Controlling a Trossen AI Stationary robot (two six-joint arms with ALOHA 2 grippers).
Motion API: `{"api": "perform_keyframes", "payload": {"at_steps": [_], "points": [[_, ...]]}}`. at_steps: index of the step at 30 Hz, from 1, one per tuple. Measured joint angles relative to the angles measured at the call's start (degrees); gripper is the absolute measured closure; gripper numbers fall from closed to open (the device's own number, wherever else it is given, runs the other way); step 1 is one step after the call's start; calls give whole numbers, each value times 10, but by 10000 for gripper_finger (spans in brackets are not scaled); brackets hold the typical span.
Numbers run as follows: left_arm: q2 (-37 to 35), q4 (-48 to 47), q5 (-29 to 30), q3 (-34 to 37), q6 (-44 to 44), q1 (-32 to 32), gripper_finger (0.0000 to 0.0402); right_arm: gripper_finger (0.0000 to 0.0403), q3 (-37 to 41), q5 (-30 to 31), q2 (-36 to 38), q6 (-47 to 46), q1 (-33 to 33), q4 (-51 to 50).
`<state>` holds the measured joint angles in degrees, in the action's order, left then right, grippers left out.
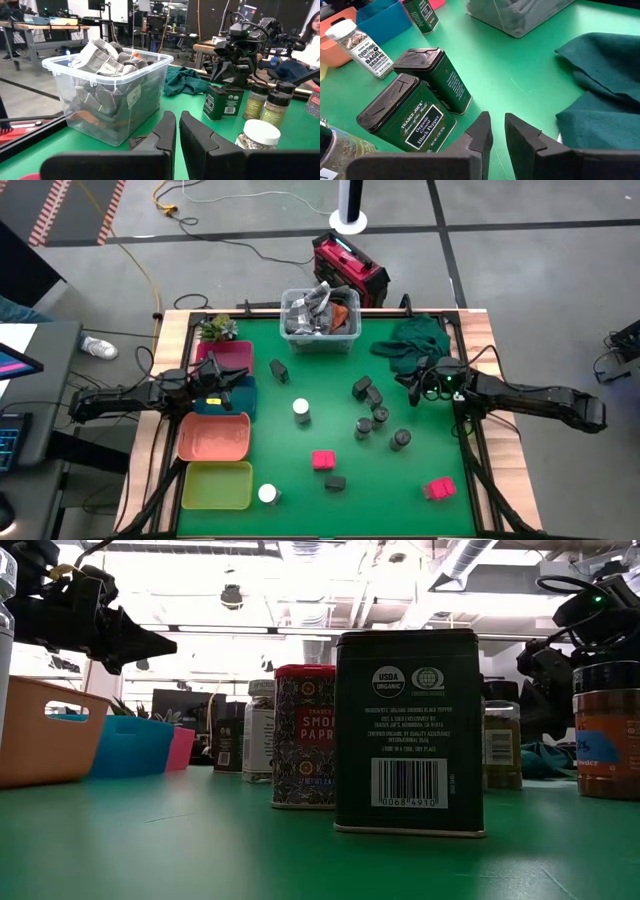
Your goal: Sort spices by type
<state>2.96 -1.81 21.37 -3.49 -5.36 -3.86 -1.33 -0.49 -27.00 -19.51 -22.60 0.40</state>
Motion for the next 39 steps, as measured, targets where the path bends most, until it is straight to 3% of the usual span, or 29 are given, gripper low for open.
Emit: {"api": "perform_keyframes", "payload": {"at_steps": [31,39], "points": [[0,0,0,0,1,0,386,319,0,0,0,0,0,0],[0,0,0,0,77,0,386,319,0,0,0,0,0,0]]}}
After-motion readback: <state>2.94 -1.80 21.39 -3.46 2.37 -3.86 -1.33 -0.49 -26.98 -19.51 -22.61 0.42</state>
